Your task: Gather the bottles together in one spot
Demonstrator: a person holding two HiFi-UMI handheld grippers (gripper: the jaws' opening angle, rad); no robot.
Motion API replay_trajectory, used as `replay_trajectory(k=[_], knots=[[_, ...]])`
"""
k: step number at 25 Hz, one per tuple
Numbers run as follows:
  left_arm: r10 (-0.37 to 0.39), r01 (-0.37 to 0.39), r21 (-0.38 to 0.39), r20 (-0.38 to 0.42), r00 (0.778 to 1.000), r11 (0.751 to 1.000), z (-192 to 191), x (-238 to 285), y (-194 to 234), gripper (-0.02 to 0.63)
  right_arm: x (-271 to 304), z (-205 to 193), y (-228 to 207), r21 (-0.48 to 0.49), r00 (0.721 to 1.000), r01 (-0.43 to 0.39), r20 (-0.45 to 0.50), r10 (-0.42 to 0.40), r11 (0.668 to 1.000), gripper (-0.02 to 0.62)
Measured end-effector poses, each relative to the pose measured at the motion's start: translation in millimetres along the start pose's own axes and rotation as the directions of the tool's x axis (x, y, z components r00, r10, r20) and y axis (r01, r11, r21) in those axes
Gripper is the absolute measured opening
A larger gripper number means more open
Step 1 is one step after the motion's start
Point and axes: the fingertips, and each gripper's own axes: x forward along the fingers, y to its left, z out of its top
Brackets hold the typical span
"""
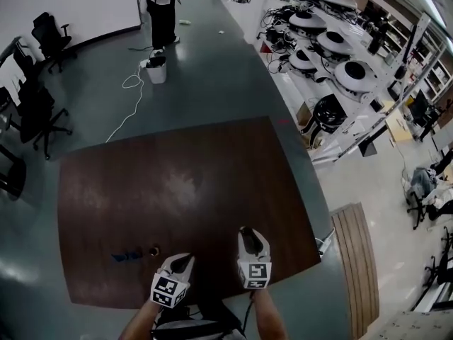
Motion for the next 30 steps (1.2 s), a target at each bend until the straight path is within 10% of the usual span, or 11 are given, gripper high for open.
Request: replay_trajectory(k=[30], knots=[[0.248,-0.241,-0.157,0.025,0.968,0.958,-53.1,-116.0,72.5,0.0,9.5,-13.7,226.5,-0.132,0.883,-0.47,-0.083,0.463,0.873,0.13]])
